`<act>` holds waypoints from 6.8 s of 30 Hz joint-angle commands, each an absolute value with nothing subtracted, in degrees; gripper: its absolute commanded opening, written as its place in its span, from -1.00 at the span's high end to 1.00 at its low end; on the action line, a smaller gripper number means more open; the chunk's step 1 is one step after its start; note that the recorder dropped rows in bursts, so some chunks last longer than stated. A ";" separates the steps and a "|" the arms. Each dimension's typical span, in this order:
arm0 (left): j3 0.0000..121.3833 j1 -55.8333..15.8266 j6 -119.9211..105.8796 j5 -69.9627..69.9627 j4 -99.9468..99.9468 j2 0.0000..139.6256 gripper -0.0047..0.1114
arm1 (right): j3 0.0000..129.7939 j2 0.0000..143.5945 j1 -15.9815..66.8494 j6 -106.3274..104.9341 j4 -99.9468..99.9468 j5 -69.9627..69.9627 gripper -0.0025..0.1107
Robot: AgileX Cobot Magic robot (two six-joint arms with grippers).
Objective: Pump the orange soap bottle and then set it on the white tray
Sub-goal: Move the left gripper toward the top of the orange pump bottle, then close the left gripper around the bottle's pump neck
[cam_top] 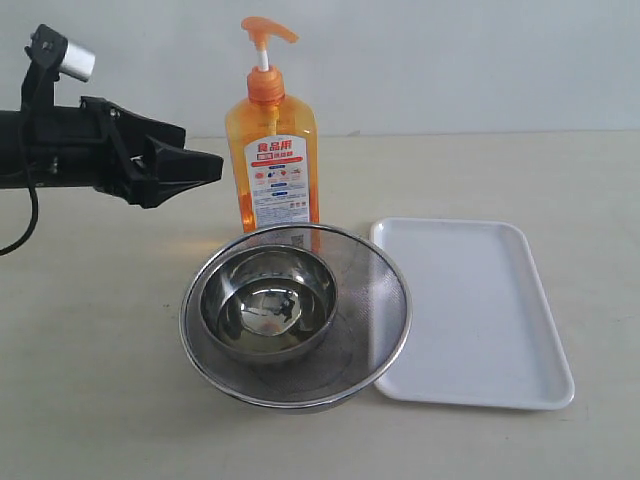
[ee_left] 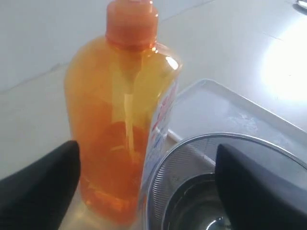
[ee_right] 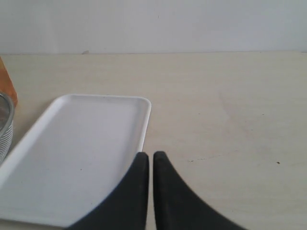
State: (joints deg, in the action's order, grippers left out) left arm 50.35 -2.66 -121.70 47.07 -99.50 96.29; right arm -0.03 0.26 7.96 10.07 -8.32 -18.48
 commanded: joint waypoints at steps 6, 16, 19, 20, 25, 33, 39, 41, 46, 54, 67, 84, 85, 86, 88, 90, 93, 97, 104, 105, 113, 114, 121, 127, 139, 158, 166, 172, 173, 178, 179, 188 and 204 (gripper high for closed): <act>57.48 -2.74 -122.17 49.55 -99.95 102.56 -0.32 | 0.00 0.00 7.55 10.04 -8.28 -17.83 0.96; 61.70 -2.74 -122.17 54.81 -99.95 106.76 -0.32 | 0.00 0.00 7.55 9.98 -8.28 -17.86 0.96; 63.86 -2.74 -122.17 56.09 -99.95 109.48 -0.32 | 0.00 0.00 7.55 9.98 -8.28 -17.86 0.96; 64.41 -2.74 -122.17 56.93 -99.95 110.15 -0.32 | 0.00 0.00 7.55 9.98 -8.28 -17.86 0.96; 67.81 -3.17 -122.17 59.96 -99.95 113.36 -0.32 | 0.00 0.00 7.55 10.02 -8.28 -18.46 0.96; 72.23 -4.89 -122.17 53.69 -99.95 117.04 -0.32 | 0.00 0.00 7.55 10.02 -8.28 -18.46 0.96; 74.06 -4.89 -122.17 53.35 -99.95 117.45 -0.32 | 0.00 0.00 7.55 10.04 -8.28 -18.44 0.96; 74.06 -4.89 -122.17 53.35 -99.95 117.45 -0.32 | 0.00 0.00 7.55 10.04 -8.28 -18.44 0.96; 74.06 -4.89 -122.17 55.36 -99.95 117.45 -0.30 | 0.00 0.00 7.55 9.86 -8.28 -18.44 0.96; 74.06 -4.89 -122.17 57.39 -99.95 117.45 0.29 | 0.00 0.00 7.55 10.02 -8.28 -18.44 0.96; 74.06 -1.53 -120.20 63.65 -97.00 117.45 0.83 | 0.00 0.00 7.55 10.03 -8.28 -18.44 0.96; 77.75 0.79 -122.18 60.78 -99.95 117.45 0.82 | 0.00 0.00 7.55 9.95 -8.28 -18.47 0.96; 78.06 0.79 -122.18 60.53 -99.95 117.45 0.78 | 0.00 0.00 7.55 9.95 -8.28 -18.47 0.96; 78.15 0.79 -122.18 60.53 -99.95 117.45 0.70 | 0.00 0.00 7.55 9.95 -8.28 -18.47 0.96; 78.29 0.65 -122.18 60.13 -99.95 117.45 0.45 | 0.00 0.00 7.55 9.95 -8.28 -18.47 0.96; 78.29 0.65 -122.18 59.92 -99.95 117.45 0.13 | 0.00 0.00 7.55 9.95 -8.28 -18.47 0.96; 78.29 0.55 -122.18 59.22 -99.95 117.45 -0.49 | 0.00 0.00 7.55 9.95 -8.28 -18.47 0.96; 78.56 -1.45 -122.18 58.20 -99.95 117.45 -0.54 | 0.00 0.00 7.55 9.95 -8.28 -18.47 0.96; 78.56 -4.02 -121.70 62.64 -98.35 117.45 -0.54 | 0.00 0.00 7.55 9.95 -8.28 -18.47 0.96; 78.56 -4.02 -121.70 63.38 -99.45 117.45 -0.54 | 0.00 0.00 7.55 9.95 -8.28 -18.47 0.96; 79.20 -5.44 -122.11 69.18 -99.95 117.45 -0.54 | 0.00 0.00 7.55 9.95 -8.28 -18.47 0.96; 79.20 -5.95 -122.11 68.68 -99.95 117.45 -0.54 | 0.00 0.00 7.55 9.95 -8.28 -18.47 0.96; 81.79 -9.15 -122.11 60.56 -99.95 117.45 -0.54 | 0.00 0.00 7.55 9.95 -8.28 -18.63 0.96; 84.40 -9.30 -122.11 55.97 -99.95 117.45 -0.54 | 0.00 0.00 7.55 9.95 -8.28 -18.63 0.96; 85.29 -11.08 -122.11 53.47 -99.95 117.45 -0.54 | 0.00 0.00 7.55 9.95 -8.28 -18.50 0.96; 86.89 -12.00 -122.11 49.86 -99.95 119.20 -0.42 | 0.00 0.00 7.55 9.95 -8.28 -18.50 0.96; 90.20 -12.00 -121.70 54.11 -99.95 122.43 -0.42 | 0.00 0.00 7.55 9.95 -8.28 -18.50 0.96; 90.51 -12.00 -121.96 53.71 -99.95 123.37 -0.40 | 0.00 0.00 7.55 9.95 -8.28 -18.44 0.96; 90.51 -12.00 -121.96 53.73 -99.95 123.37 -0.35 | 0.00 0.00 7.55 9.95 -8.28 -18.44 0.96; 91.64 -12.00 -121.96 53.73 -99.95 123.37 -0.06 | 0.00 0.00 7.55 9.95 -8.28 -18.44 0.96; 91.87 -12.00 -121.96 53.85 -99.95 123.37 -0.07 | 0.00 0.00 7.55 9.95 -8.28 -18.44 0.96; 92.01 -12.00 -121.96 55.04 -99.95 123.37 0.05 | 0.00 0.00 7.55 9.95 -8.28 -18.44 0.96; 93.37 -11.88 -122.07 49.98 -99.95 123.15 0.84 | 0.00 0.00 7.55 9.95 -8.28 -18.44 0.96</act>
